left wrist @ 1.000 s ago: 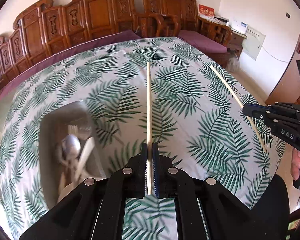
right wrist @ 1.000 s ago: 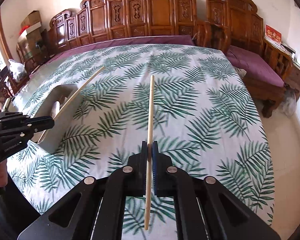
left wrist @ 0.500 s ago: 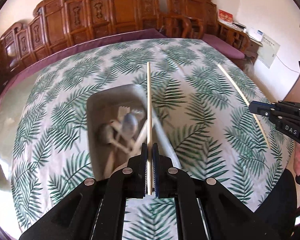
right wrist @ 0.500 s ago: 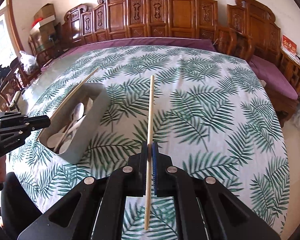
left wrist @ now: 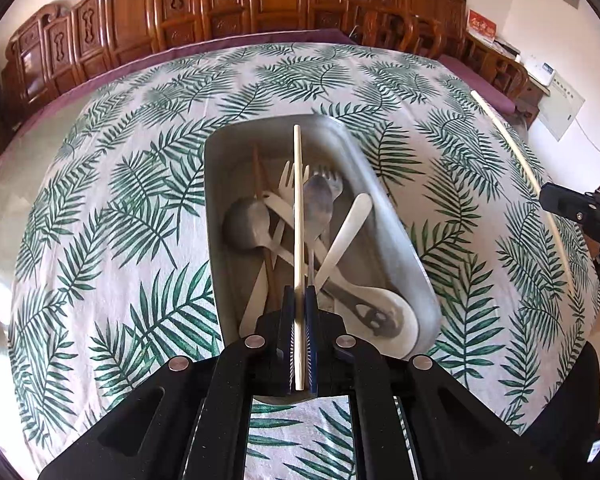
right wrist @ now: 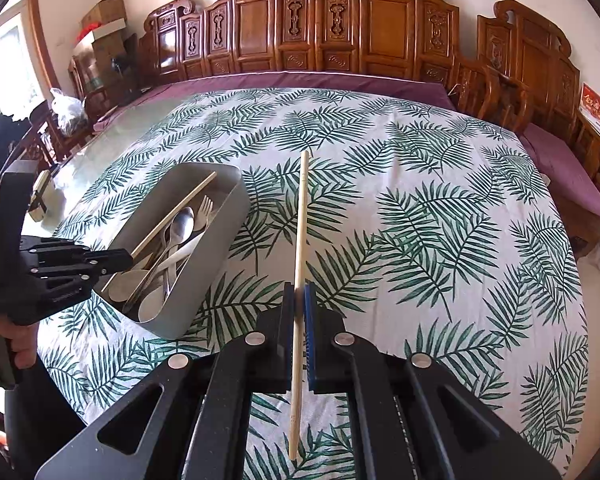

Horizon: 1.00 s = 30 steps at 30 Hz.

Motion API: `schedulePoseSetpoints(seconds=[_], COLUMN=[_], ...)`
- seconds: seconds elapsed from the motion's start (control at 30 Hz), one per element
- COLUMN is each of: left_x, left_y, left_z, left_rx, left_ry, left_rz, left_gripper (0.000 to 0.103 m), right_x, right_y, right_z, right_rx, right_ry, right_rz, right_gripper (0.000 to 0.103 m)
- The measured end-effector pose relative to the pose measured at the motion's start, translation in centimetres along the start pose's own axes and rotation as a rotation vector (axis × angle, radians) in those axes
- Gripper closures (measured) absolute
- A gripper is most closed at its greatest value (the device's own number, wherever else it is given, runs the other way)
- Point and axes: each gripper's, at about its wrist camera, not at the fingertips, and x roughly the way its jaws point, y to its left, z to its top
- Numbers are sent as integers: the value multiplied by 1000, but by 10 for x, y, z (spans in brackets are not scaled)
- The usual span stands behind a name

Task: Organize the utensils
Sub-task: 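Lower both chopsticks into the grey tray and open both grippers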

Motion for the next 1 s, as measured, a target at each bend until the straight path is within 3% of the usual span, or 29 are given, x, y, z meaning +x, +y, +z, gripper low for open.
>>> schedulePoseSetpoints(seconds=[0.33, 0.63, 0.8, 0.83, 0.9, 1.0], left_x=[8, -12, -25, -28, -34, -38], left_y=[11, 20, 33, 36, 42, 51], left_z=[1, 8, 11, 11, 10, 10], left_rx=[-44, -43, -43, -45, -51, -64], left_ry=[7, -39, -65, -69, -86, -91], left_rz=[-4, -14, 8, 12, 20, 27], left_gripper=[97, 77, 75, 66, 57, 56], right_x=[13, 23, 32, 34, 38, 45], right_y=[13, 36, 54, 59, 67, 81], right_z=[4, 17, 30, 34, 40, 48], right_rx=[-12, -36, -48, -50, -53, -55], right_ry=[16, 19, 14, 12, 7, 4], right_rz=[15, 43, 74, 82, 98, 122], right_gripper=[97, 97, 97, 97, 97, 97])
